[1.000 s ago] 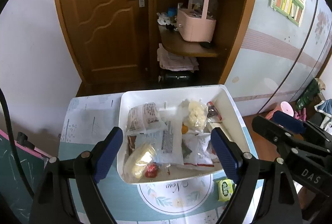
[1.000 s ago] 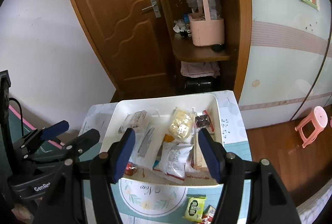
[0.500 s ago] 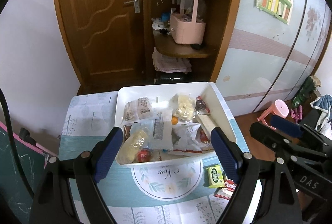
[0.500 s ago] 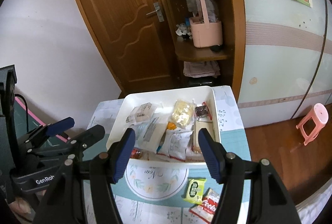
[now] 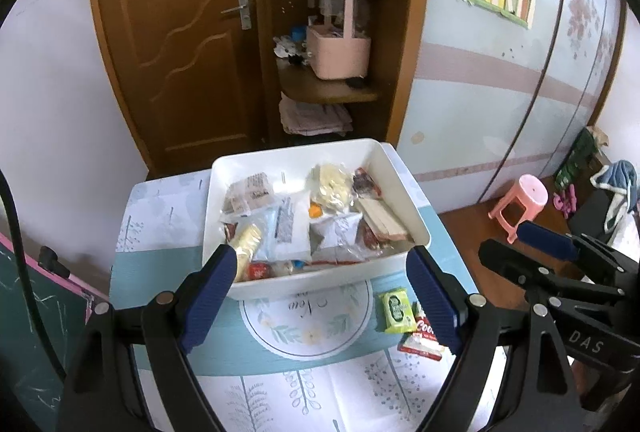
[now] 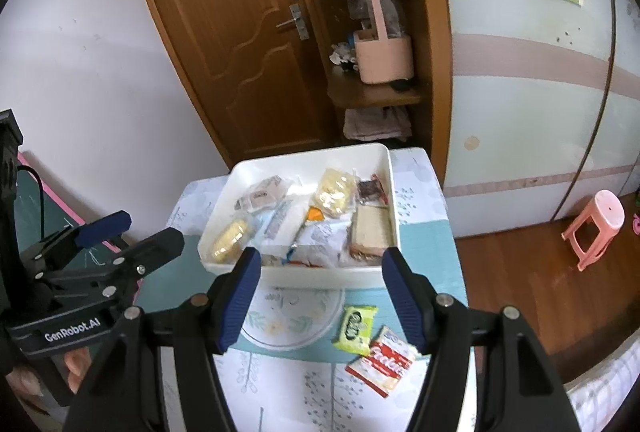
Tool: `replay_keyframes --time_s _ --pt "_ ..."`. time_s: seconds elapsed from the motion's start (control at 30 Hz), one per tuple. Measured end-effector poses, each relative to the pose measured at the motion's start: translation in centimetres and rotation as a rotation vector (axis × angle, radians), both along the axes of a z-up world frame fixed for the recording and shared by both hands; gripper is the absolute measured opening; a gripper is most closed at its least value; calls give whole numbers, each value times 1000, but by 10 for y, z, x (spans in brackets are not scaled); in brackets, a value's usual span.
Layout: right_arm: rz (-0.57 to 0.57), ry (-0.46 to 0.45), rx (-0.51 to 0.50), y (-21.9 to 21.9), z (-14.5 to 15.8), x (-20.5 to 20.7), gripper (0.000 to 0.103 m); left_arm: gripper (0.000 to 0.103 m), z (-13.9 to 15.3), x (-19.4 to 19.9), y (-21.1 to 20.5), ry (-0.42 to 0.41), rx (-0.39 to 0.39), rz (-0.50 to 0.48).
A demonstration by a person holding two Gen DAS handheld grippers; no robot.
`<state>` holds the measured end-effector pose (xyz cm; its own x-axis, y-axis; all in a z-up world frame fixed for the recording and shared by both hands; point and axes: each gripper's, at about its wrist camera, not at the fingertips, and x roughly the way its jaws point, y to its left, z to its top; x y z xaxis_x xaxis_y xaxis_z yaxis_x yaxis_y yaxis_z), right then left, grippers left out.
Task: Organize snacks
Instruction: 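Move both tools back toward the green pack and Cookies pack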
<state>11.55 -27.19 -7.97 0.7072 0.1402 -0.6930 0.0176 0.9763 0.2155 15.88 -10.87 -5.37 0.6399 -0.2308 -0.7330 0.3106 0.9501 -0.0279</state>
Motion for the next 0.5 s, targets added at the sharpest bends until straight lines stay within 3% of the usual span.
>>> replay_keyframes --time_s 0.23,0.5 --pt "-24 47 -4 -16 -23 -15 64 86 -20 -2 -17 36 26 -40" --pt "-44 147 -10 -41 -76 -25 64 86 -71 3 -39 135 80 -110"
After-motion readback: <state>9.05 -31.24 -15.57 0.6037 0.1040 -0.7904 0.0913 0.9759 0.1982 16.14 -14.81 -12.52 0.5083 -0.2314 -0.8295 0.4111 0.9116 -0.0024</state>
